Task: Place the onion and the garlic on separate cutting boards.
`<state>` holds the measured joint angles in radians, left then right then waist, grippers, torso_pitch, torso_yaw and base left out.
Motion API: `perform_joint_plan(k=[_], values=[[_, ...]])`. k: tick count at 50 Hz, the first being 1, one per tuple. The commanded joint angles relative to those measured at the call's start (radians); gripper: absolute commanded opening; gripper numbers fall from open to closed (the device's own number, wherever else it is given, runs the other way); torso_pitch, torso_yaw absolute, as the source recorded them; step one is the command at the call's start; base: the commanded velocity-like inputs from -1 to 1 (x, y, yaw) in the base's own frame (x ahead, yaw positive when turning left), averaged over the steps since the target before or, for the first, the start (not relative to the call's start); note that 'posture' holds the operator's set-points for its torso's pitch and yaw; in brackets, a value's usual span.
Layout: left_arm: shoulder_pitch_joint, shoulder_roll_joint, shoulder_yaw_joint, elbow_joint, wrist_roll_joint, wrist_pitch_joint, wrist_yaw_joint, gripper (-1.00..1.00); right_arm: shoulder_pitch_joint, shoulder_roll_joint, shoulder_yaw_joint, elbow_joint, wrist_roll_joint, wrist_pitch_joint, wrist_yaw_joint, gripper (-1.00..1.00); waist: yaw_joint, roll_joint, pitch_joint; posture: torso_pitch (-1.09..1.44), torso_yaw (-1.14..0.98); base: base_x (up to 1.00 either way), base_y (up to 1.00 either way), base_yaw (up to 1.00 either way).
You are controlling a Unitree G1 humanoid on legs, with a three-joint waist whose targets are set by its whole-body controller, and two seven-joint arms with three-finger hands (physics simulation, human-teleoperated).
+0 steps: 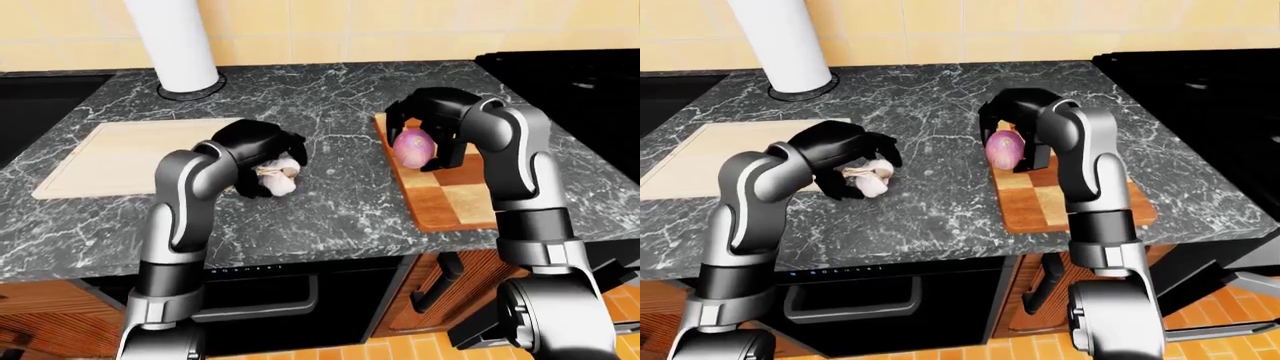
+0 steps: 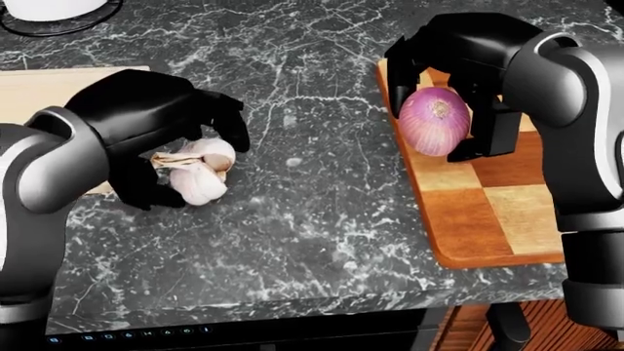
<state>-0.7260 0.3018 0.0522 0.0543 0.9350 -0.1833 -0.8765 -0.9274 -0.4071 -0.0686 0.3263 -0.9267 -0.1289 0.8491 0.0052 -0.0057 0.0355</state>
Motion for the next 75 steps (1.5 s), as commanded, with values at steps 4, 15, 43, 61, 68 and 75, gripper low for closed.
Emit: perform_joint_plan(k=[4,15,43,61,68,75], values=[[-0.01,0.008,0.01,-0.026,0.0,-0.017,0.011,-1.0,-0.043,-0.012,-0.018,-0.038,0.006,-0.002,-0.019,-1.0,-0.001,0.0,-0.03,0.0,0.0,0.0,0.0,0.0],[-0.05,0.016,0.025,-0.049,-0.038,-0.006,0.012,-1.0,-0.045,-0.014,-0.019,-0.038,0.009,-0.002,-0.019,-1.0,-0.003,0.001,-0.03,0.0,0.0,0.0,0.0,0.0],[-0.411,0.297,0.07,0.47,-0.026,-0.119,0.208,-1.0,-0.044,-0.01,-0.018,-0.052,0.01,0.003,-0.012,-1.0,-0.005,0.008,-0.024,0.0,0.0,0.0,0.0,0.0],[-0.599,0.39,-0.009,1.069,0.221,-0.235,0.602,-1.0,-0.04,-0.011,-0.02,-0.062,0.013,0.004,-0.006,-1.0,-0.015,0.018,-0.036,0.0,0.0,0.0,0.0,0.0],[-0.6,0.377,-0.04,1.14,0.296,-0.215,0.731,-1.0,-0.032,-0.008,-0.019,-0.072,0.013,0.006,-0.004,-1.0,-0.018,0.02,-0.039,0.0,0.0,0.0,0.0,0.0],[-0.571,0.358,-0.039,1.149,0.315,-0.203,0.741,-1.0,-0.033,-0.009,-0.02,-0.071,0.014,0.004,-0.004,-1.0,-0.02,0.023,-0.042,0.0,0.0,0.0,0.0,0.0]])
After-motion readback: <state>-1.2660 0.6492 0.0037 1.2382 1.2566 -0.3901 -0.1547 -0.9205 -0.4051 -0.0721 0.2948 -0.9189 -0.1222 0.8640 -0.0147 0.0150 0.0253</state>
